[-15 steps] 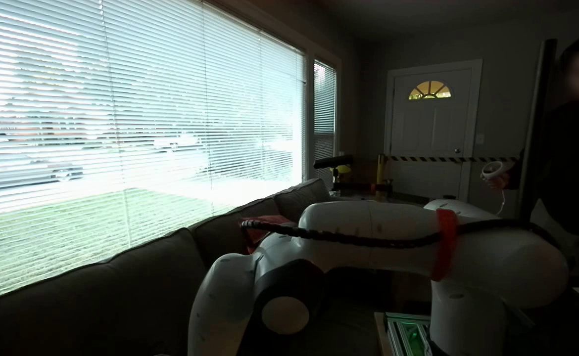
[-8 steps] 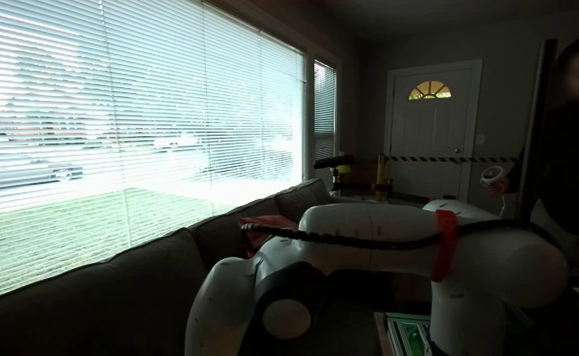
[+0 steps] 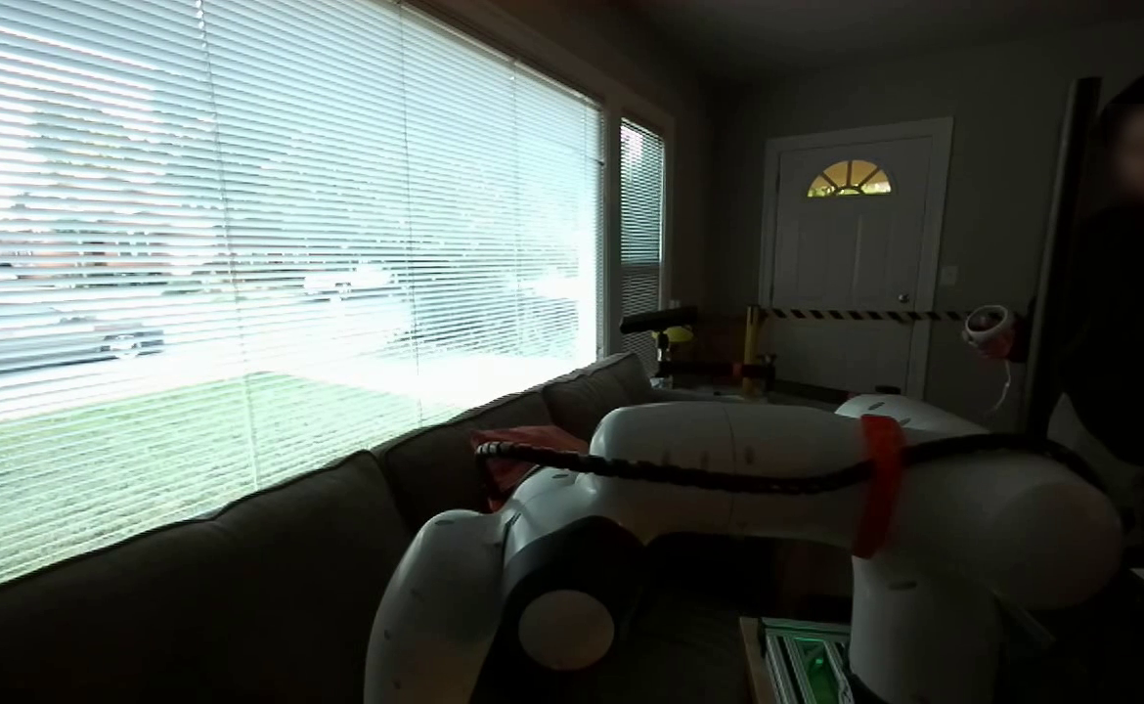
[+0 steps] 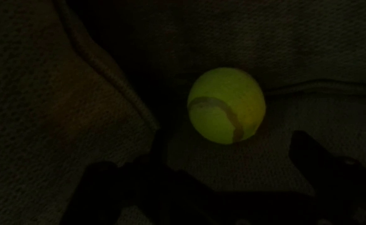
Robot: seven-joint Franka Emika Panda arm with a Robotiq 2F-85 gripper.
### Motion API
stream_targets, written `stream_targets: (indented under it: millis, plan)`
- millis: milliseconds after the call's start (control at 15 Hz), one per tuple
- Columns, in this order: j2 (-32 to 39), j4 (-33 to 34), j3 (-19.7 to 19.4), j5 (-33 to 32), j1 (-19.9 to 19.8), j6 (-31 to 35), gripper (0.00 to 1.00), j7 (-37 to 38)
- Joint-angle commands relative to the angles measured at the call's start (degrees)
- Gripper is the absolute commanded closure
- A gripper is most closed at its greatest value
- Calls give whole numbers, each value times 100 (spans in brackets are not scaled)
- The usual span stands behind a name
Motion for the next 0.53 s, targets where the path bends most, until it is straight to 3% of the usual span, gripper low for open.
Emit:
stream_targets:
  millis: [0,267,467]
  plan:
    - [0,-22,247,-266,-171,-62,0,135]
    - [-1,-74,762,-326,-466,-254,0,90]
    - [-1,-70,843,-230,-553,-438,0,148]
